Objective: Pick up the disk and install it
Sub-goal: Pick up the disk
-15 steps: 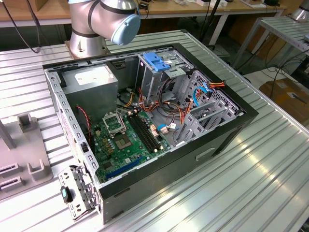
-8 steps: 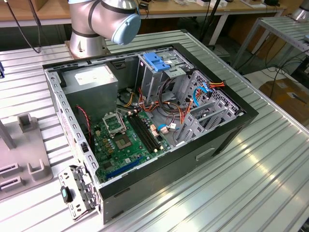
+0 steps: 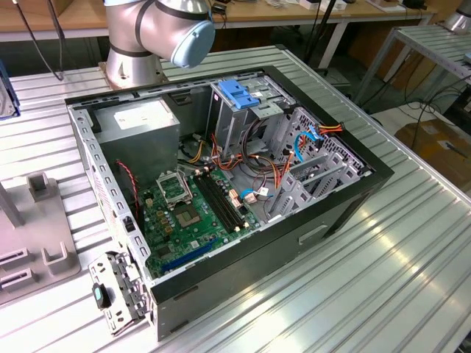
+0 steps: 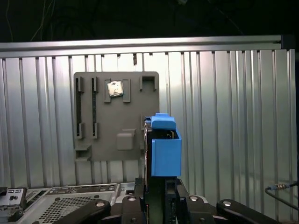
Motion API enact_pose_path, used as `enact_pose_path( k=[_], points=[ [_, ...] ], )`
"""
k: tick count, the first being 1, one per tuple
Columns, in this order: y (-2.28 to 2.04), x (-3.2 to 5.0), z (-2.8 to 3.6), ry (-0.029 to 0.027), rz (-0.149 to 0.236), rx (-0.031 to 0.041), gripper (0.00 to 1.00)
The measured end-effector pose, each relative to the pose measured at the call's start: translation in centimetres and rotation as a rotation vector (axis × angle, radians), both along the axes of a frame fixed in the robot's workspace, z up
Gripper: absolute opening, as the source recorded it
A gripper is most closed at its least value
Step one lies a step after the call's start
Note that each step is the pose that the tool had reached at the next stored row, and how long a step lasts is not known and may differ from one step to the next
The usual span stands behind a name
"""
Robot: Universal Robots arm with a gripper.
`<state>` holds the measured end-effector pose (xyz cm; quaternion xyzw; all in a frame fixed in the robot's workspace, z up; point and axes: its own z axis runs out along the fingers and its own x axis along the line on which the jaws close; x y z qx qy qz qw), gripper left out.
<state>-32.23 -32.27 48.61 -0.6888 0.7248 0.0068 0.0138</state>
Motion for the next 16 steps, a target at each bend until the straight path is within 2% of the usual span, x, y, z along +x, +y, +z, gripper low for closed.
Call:
enact_pose_path(
  k=[6,12,16],
  points=[
    [0.00,1.80,0.00,0.0001,0.000,0.0000,0.35],
    [0.00,1.81,0.36,0.0002,0.000,-0.0002,0.35],
    [0.00,1.81,0.37,0.0000,0.000,-0.0002,0.35]
  ],
)
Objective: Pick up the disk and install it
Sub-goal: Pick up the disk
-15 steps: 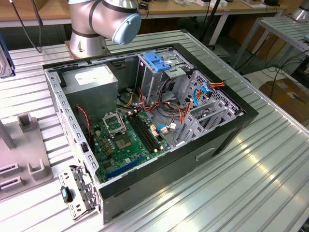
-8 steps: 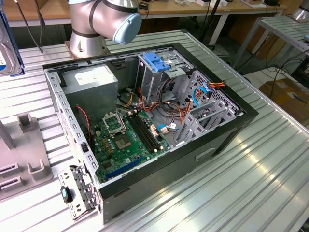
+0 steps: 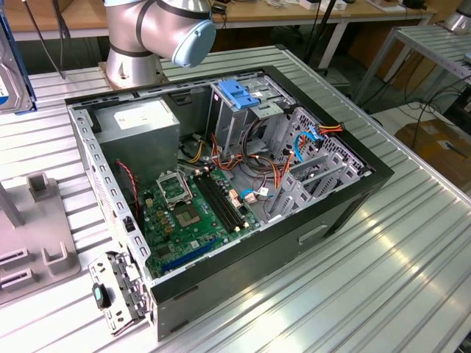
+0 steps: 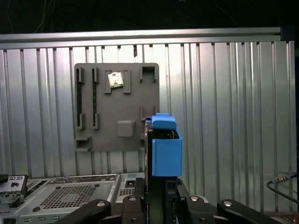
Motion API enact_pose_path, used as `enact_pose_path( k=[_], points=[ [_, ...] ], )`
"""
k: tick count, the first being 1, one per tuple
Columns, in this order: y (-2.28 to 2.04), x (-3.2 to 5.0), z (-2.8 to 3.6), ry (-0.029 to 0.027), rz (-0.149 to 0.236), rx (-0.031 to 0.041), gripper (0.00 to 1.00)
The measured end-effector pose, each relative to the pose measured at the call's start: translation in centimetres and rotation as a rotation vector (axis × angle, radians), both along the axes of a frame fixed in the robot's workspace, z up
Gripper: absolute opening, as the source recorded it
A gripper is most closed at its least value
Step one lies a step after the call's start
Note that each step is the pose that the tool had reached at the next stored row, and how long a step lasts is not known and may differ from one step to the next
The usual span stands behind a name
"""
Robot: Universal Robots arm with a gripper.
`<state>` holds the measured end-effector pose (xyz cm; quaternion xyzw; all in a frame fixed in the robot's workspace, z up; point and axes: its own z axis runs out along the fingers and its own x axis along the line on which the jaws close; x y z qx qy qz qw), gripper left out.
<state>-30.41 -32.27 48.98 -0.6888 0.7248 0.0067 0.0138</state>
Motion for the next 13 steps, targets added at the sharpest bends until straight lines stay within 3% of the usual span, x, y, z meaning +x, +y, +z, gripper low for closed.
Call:
enact_pose_path(
  k=[3,13],
  points=[
    [0.00,0.14,0.00,0.0000,0.000,0.0000,0.35],
    [0.00,2.44,0.00,0.0001,0.000,0.0000,0.35]
  ],
)
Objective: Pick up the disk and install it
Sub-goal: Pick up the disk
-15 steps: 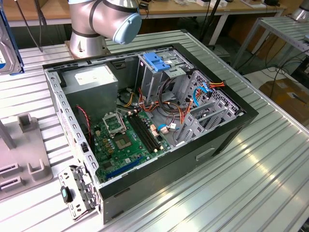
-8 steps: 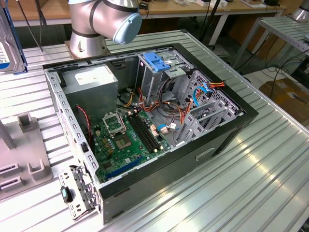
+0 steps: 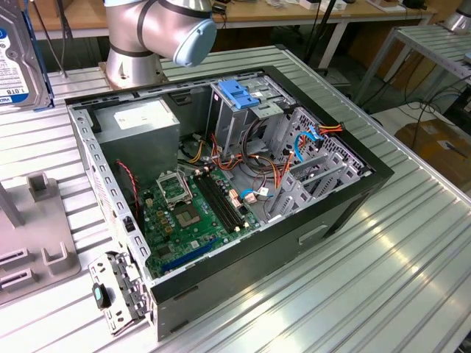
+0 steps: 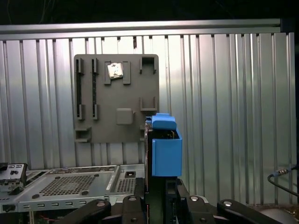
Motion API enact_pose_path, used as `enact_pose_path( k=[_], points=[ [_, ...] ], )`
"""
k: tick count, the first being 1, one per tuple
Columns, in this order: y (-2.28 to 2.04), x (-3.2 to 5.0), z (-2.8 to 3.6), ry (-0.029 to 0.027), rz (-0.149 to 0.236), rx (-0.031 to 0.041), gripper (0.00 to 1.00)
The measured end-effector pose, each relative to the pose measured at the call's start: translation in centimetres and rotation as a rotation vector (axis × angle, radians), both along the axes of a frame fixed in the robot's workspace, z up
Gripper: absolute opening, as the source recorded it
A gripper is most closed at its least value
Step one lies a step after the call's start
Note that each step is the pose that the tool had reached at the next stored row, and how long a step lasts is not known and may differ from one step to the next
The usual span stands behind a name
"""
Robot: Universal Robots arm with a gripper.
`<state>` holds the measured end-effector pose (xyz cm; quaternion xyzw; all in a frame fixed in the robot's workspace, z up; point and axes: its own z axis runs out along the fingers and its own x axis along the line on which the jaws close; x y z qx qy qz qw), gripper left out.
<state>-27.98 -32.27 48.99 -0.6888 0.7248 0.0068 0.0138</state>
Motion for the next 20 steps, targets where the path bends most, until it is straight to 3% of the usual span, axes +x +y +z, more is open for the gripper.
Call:
enact_pose_path(
  k=[20],
  points=[
    [0.00,5.37,0.00,0.0000,0.000,0.0000,0.35]
  ],
)
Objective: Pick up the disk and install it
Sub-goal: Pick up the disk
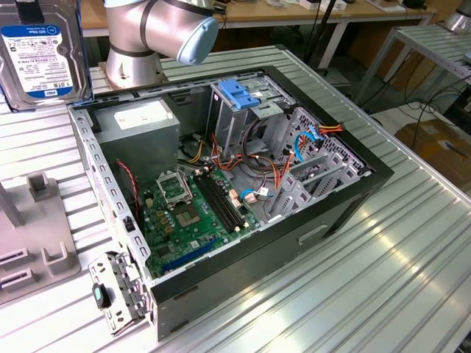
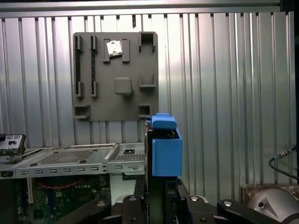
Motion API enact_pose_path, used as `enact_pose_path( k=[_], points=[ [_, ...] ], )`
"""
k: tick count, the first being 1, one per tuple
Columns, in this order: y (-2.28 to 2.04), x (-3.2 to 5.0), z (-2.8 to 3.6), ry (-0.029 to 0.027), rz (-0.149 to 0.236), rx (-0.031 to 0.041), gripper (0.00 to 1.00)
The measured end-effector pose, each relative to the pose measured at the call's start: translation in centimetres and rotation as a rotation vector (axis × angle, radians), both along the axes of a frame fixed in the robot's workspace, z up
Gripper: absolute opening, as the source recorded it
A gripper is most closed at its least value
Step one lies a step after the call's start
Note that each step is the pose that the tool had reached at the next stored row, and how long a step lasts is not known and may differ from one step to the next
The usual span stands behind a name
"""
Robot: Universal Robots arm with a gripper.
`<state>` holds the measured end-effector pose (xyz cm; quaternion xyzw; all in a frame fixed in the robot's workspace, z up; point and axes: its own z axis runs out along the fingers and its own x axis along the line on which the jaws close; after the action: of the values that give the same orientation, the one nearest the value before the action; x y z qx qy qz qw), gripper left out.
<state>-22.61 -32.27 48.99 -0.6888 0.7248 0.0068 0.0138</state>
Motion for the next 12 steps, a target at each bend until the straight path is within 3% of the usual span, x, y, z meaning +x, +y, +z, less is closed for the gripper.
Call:
enact_pose_path(
  k=[12],
  points=[
    [0.00,2.10,0.00,0.0000,0.000,0.0000,0.35]
  ],
)
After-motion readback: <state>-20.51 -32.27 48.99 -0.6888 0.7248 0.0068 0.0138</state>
